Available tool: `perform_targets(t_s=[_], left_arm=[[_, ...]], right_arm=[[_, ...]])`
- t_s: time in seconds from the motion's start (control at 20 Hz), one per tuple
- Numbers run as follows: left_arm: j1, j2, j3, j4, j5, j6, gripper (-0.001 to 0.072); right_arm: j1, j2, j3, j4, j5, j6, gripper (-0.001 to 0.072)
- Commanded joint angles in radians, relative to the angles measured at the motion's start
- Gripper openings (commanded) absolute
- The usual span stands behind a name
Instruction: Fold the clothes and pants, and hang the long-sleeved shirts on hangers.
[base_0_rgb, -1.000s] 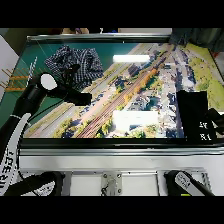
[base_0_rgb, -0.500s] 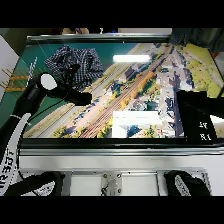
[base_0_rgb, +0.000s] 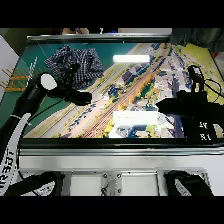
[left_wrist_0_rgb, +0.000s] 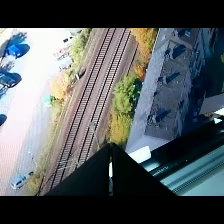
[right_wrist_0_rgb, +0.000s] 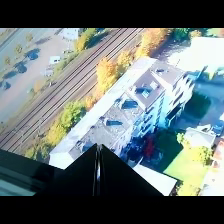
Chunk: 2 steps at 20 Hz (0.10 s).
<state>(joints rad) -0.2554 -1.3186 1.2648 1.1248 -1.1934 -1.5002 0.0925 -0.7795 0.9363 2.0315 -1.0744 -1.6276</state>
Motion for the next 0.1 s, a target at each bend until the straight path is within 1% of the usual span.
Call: perform_targets(t_s=[0.0,0.05], left_arm=[[0.0,0.0,0.0,0.0,0.0,0.0,0.0011],[0.0,0.0,0.0,0.0,0.0,0.0,0.0011]], right_arm=[[0.015,0.0,0.0,0.005,-0.002,-0.003,0.0016],[0.015,0.0,0.0,0.005,-0.002,-0.003,0.0017]])
